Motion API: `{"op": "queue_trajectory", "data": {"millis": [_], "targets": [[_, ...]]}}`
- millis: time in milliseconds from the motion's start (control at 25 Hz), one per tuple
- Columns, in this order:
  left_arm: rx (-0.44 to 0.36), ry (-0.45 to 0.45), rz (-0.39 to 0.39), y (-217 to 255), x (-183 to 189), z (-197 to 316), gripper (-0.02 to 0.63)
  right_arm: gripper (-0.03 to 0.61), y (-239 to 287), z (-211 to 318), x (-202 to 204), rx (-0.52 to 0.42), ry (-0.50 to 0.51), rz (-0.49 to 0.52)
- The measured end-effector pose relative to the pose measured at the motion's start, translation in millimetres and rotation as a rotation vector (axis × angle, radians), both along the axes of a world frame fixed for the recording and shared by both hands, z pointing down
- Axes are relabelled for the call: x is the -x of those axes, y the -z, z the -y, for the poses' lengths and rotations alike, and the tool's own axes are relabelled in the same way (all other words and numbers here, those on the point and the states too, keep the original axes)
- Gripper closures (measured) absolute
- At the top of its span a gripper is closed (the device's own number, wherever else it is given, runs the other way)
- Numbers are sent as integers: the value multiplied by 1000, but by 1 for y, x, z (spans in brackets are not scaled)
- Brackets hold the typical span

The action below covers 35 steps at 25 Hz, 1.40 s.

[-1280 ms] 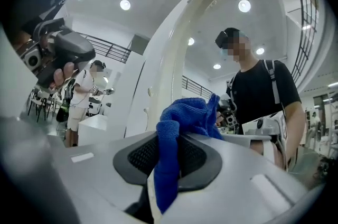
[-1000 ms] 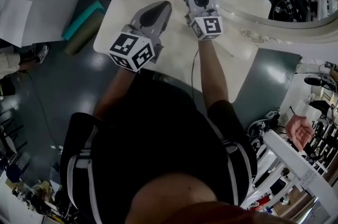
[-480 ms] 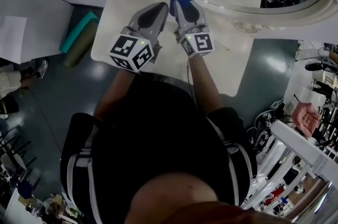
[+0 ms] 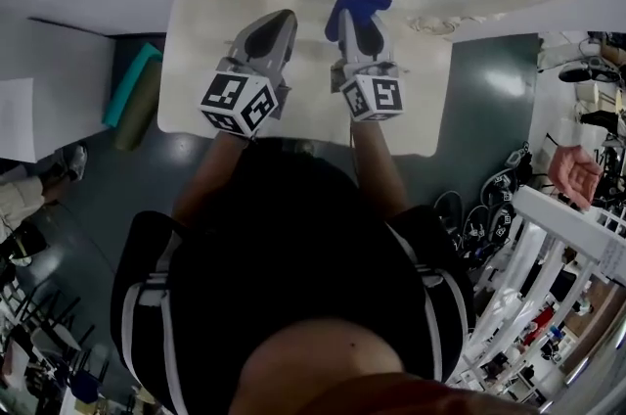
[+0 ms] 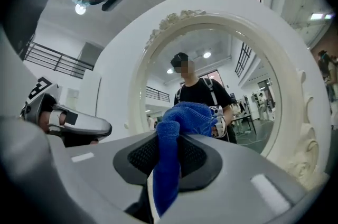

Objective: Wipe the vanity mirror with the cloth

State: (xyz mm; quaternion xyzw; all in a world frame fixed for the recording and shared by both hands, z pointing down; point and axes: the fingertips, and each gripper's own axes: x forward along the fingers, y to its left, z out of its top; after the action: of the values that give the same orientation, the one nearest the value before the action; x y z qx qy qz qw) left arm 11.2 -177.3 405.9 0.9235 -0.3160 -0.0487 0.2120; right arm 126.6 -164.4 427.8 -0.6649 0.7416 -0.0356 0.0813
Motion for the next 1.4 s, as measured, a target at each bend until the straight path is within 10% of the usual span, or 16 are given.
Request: {"op": "queue_trajectory", "data": {"millis": [520, 1400], "targets": [[-42, -4, 26, 4, -27, -42, 603, 500, 8, -77, -66, 23, -158, 64], [-48, 33, 46, 1, -29, -82, 603, 502, 23, -117, -62, 9, -113, 64]]}}
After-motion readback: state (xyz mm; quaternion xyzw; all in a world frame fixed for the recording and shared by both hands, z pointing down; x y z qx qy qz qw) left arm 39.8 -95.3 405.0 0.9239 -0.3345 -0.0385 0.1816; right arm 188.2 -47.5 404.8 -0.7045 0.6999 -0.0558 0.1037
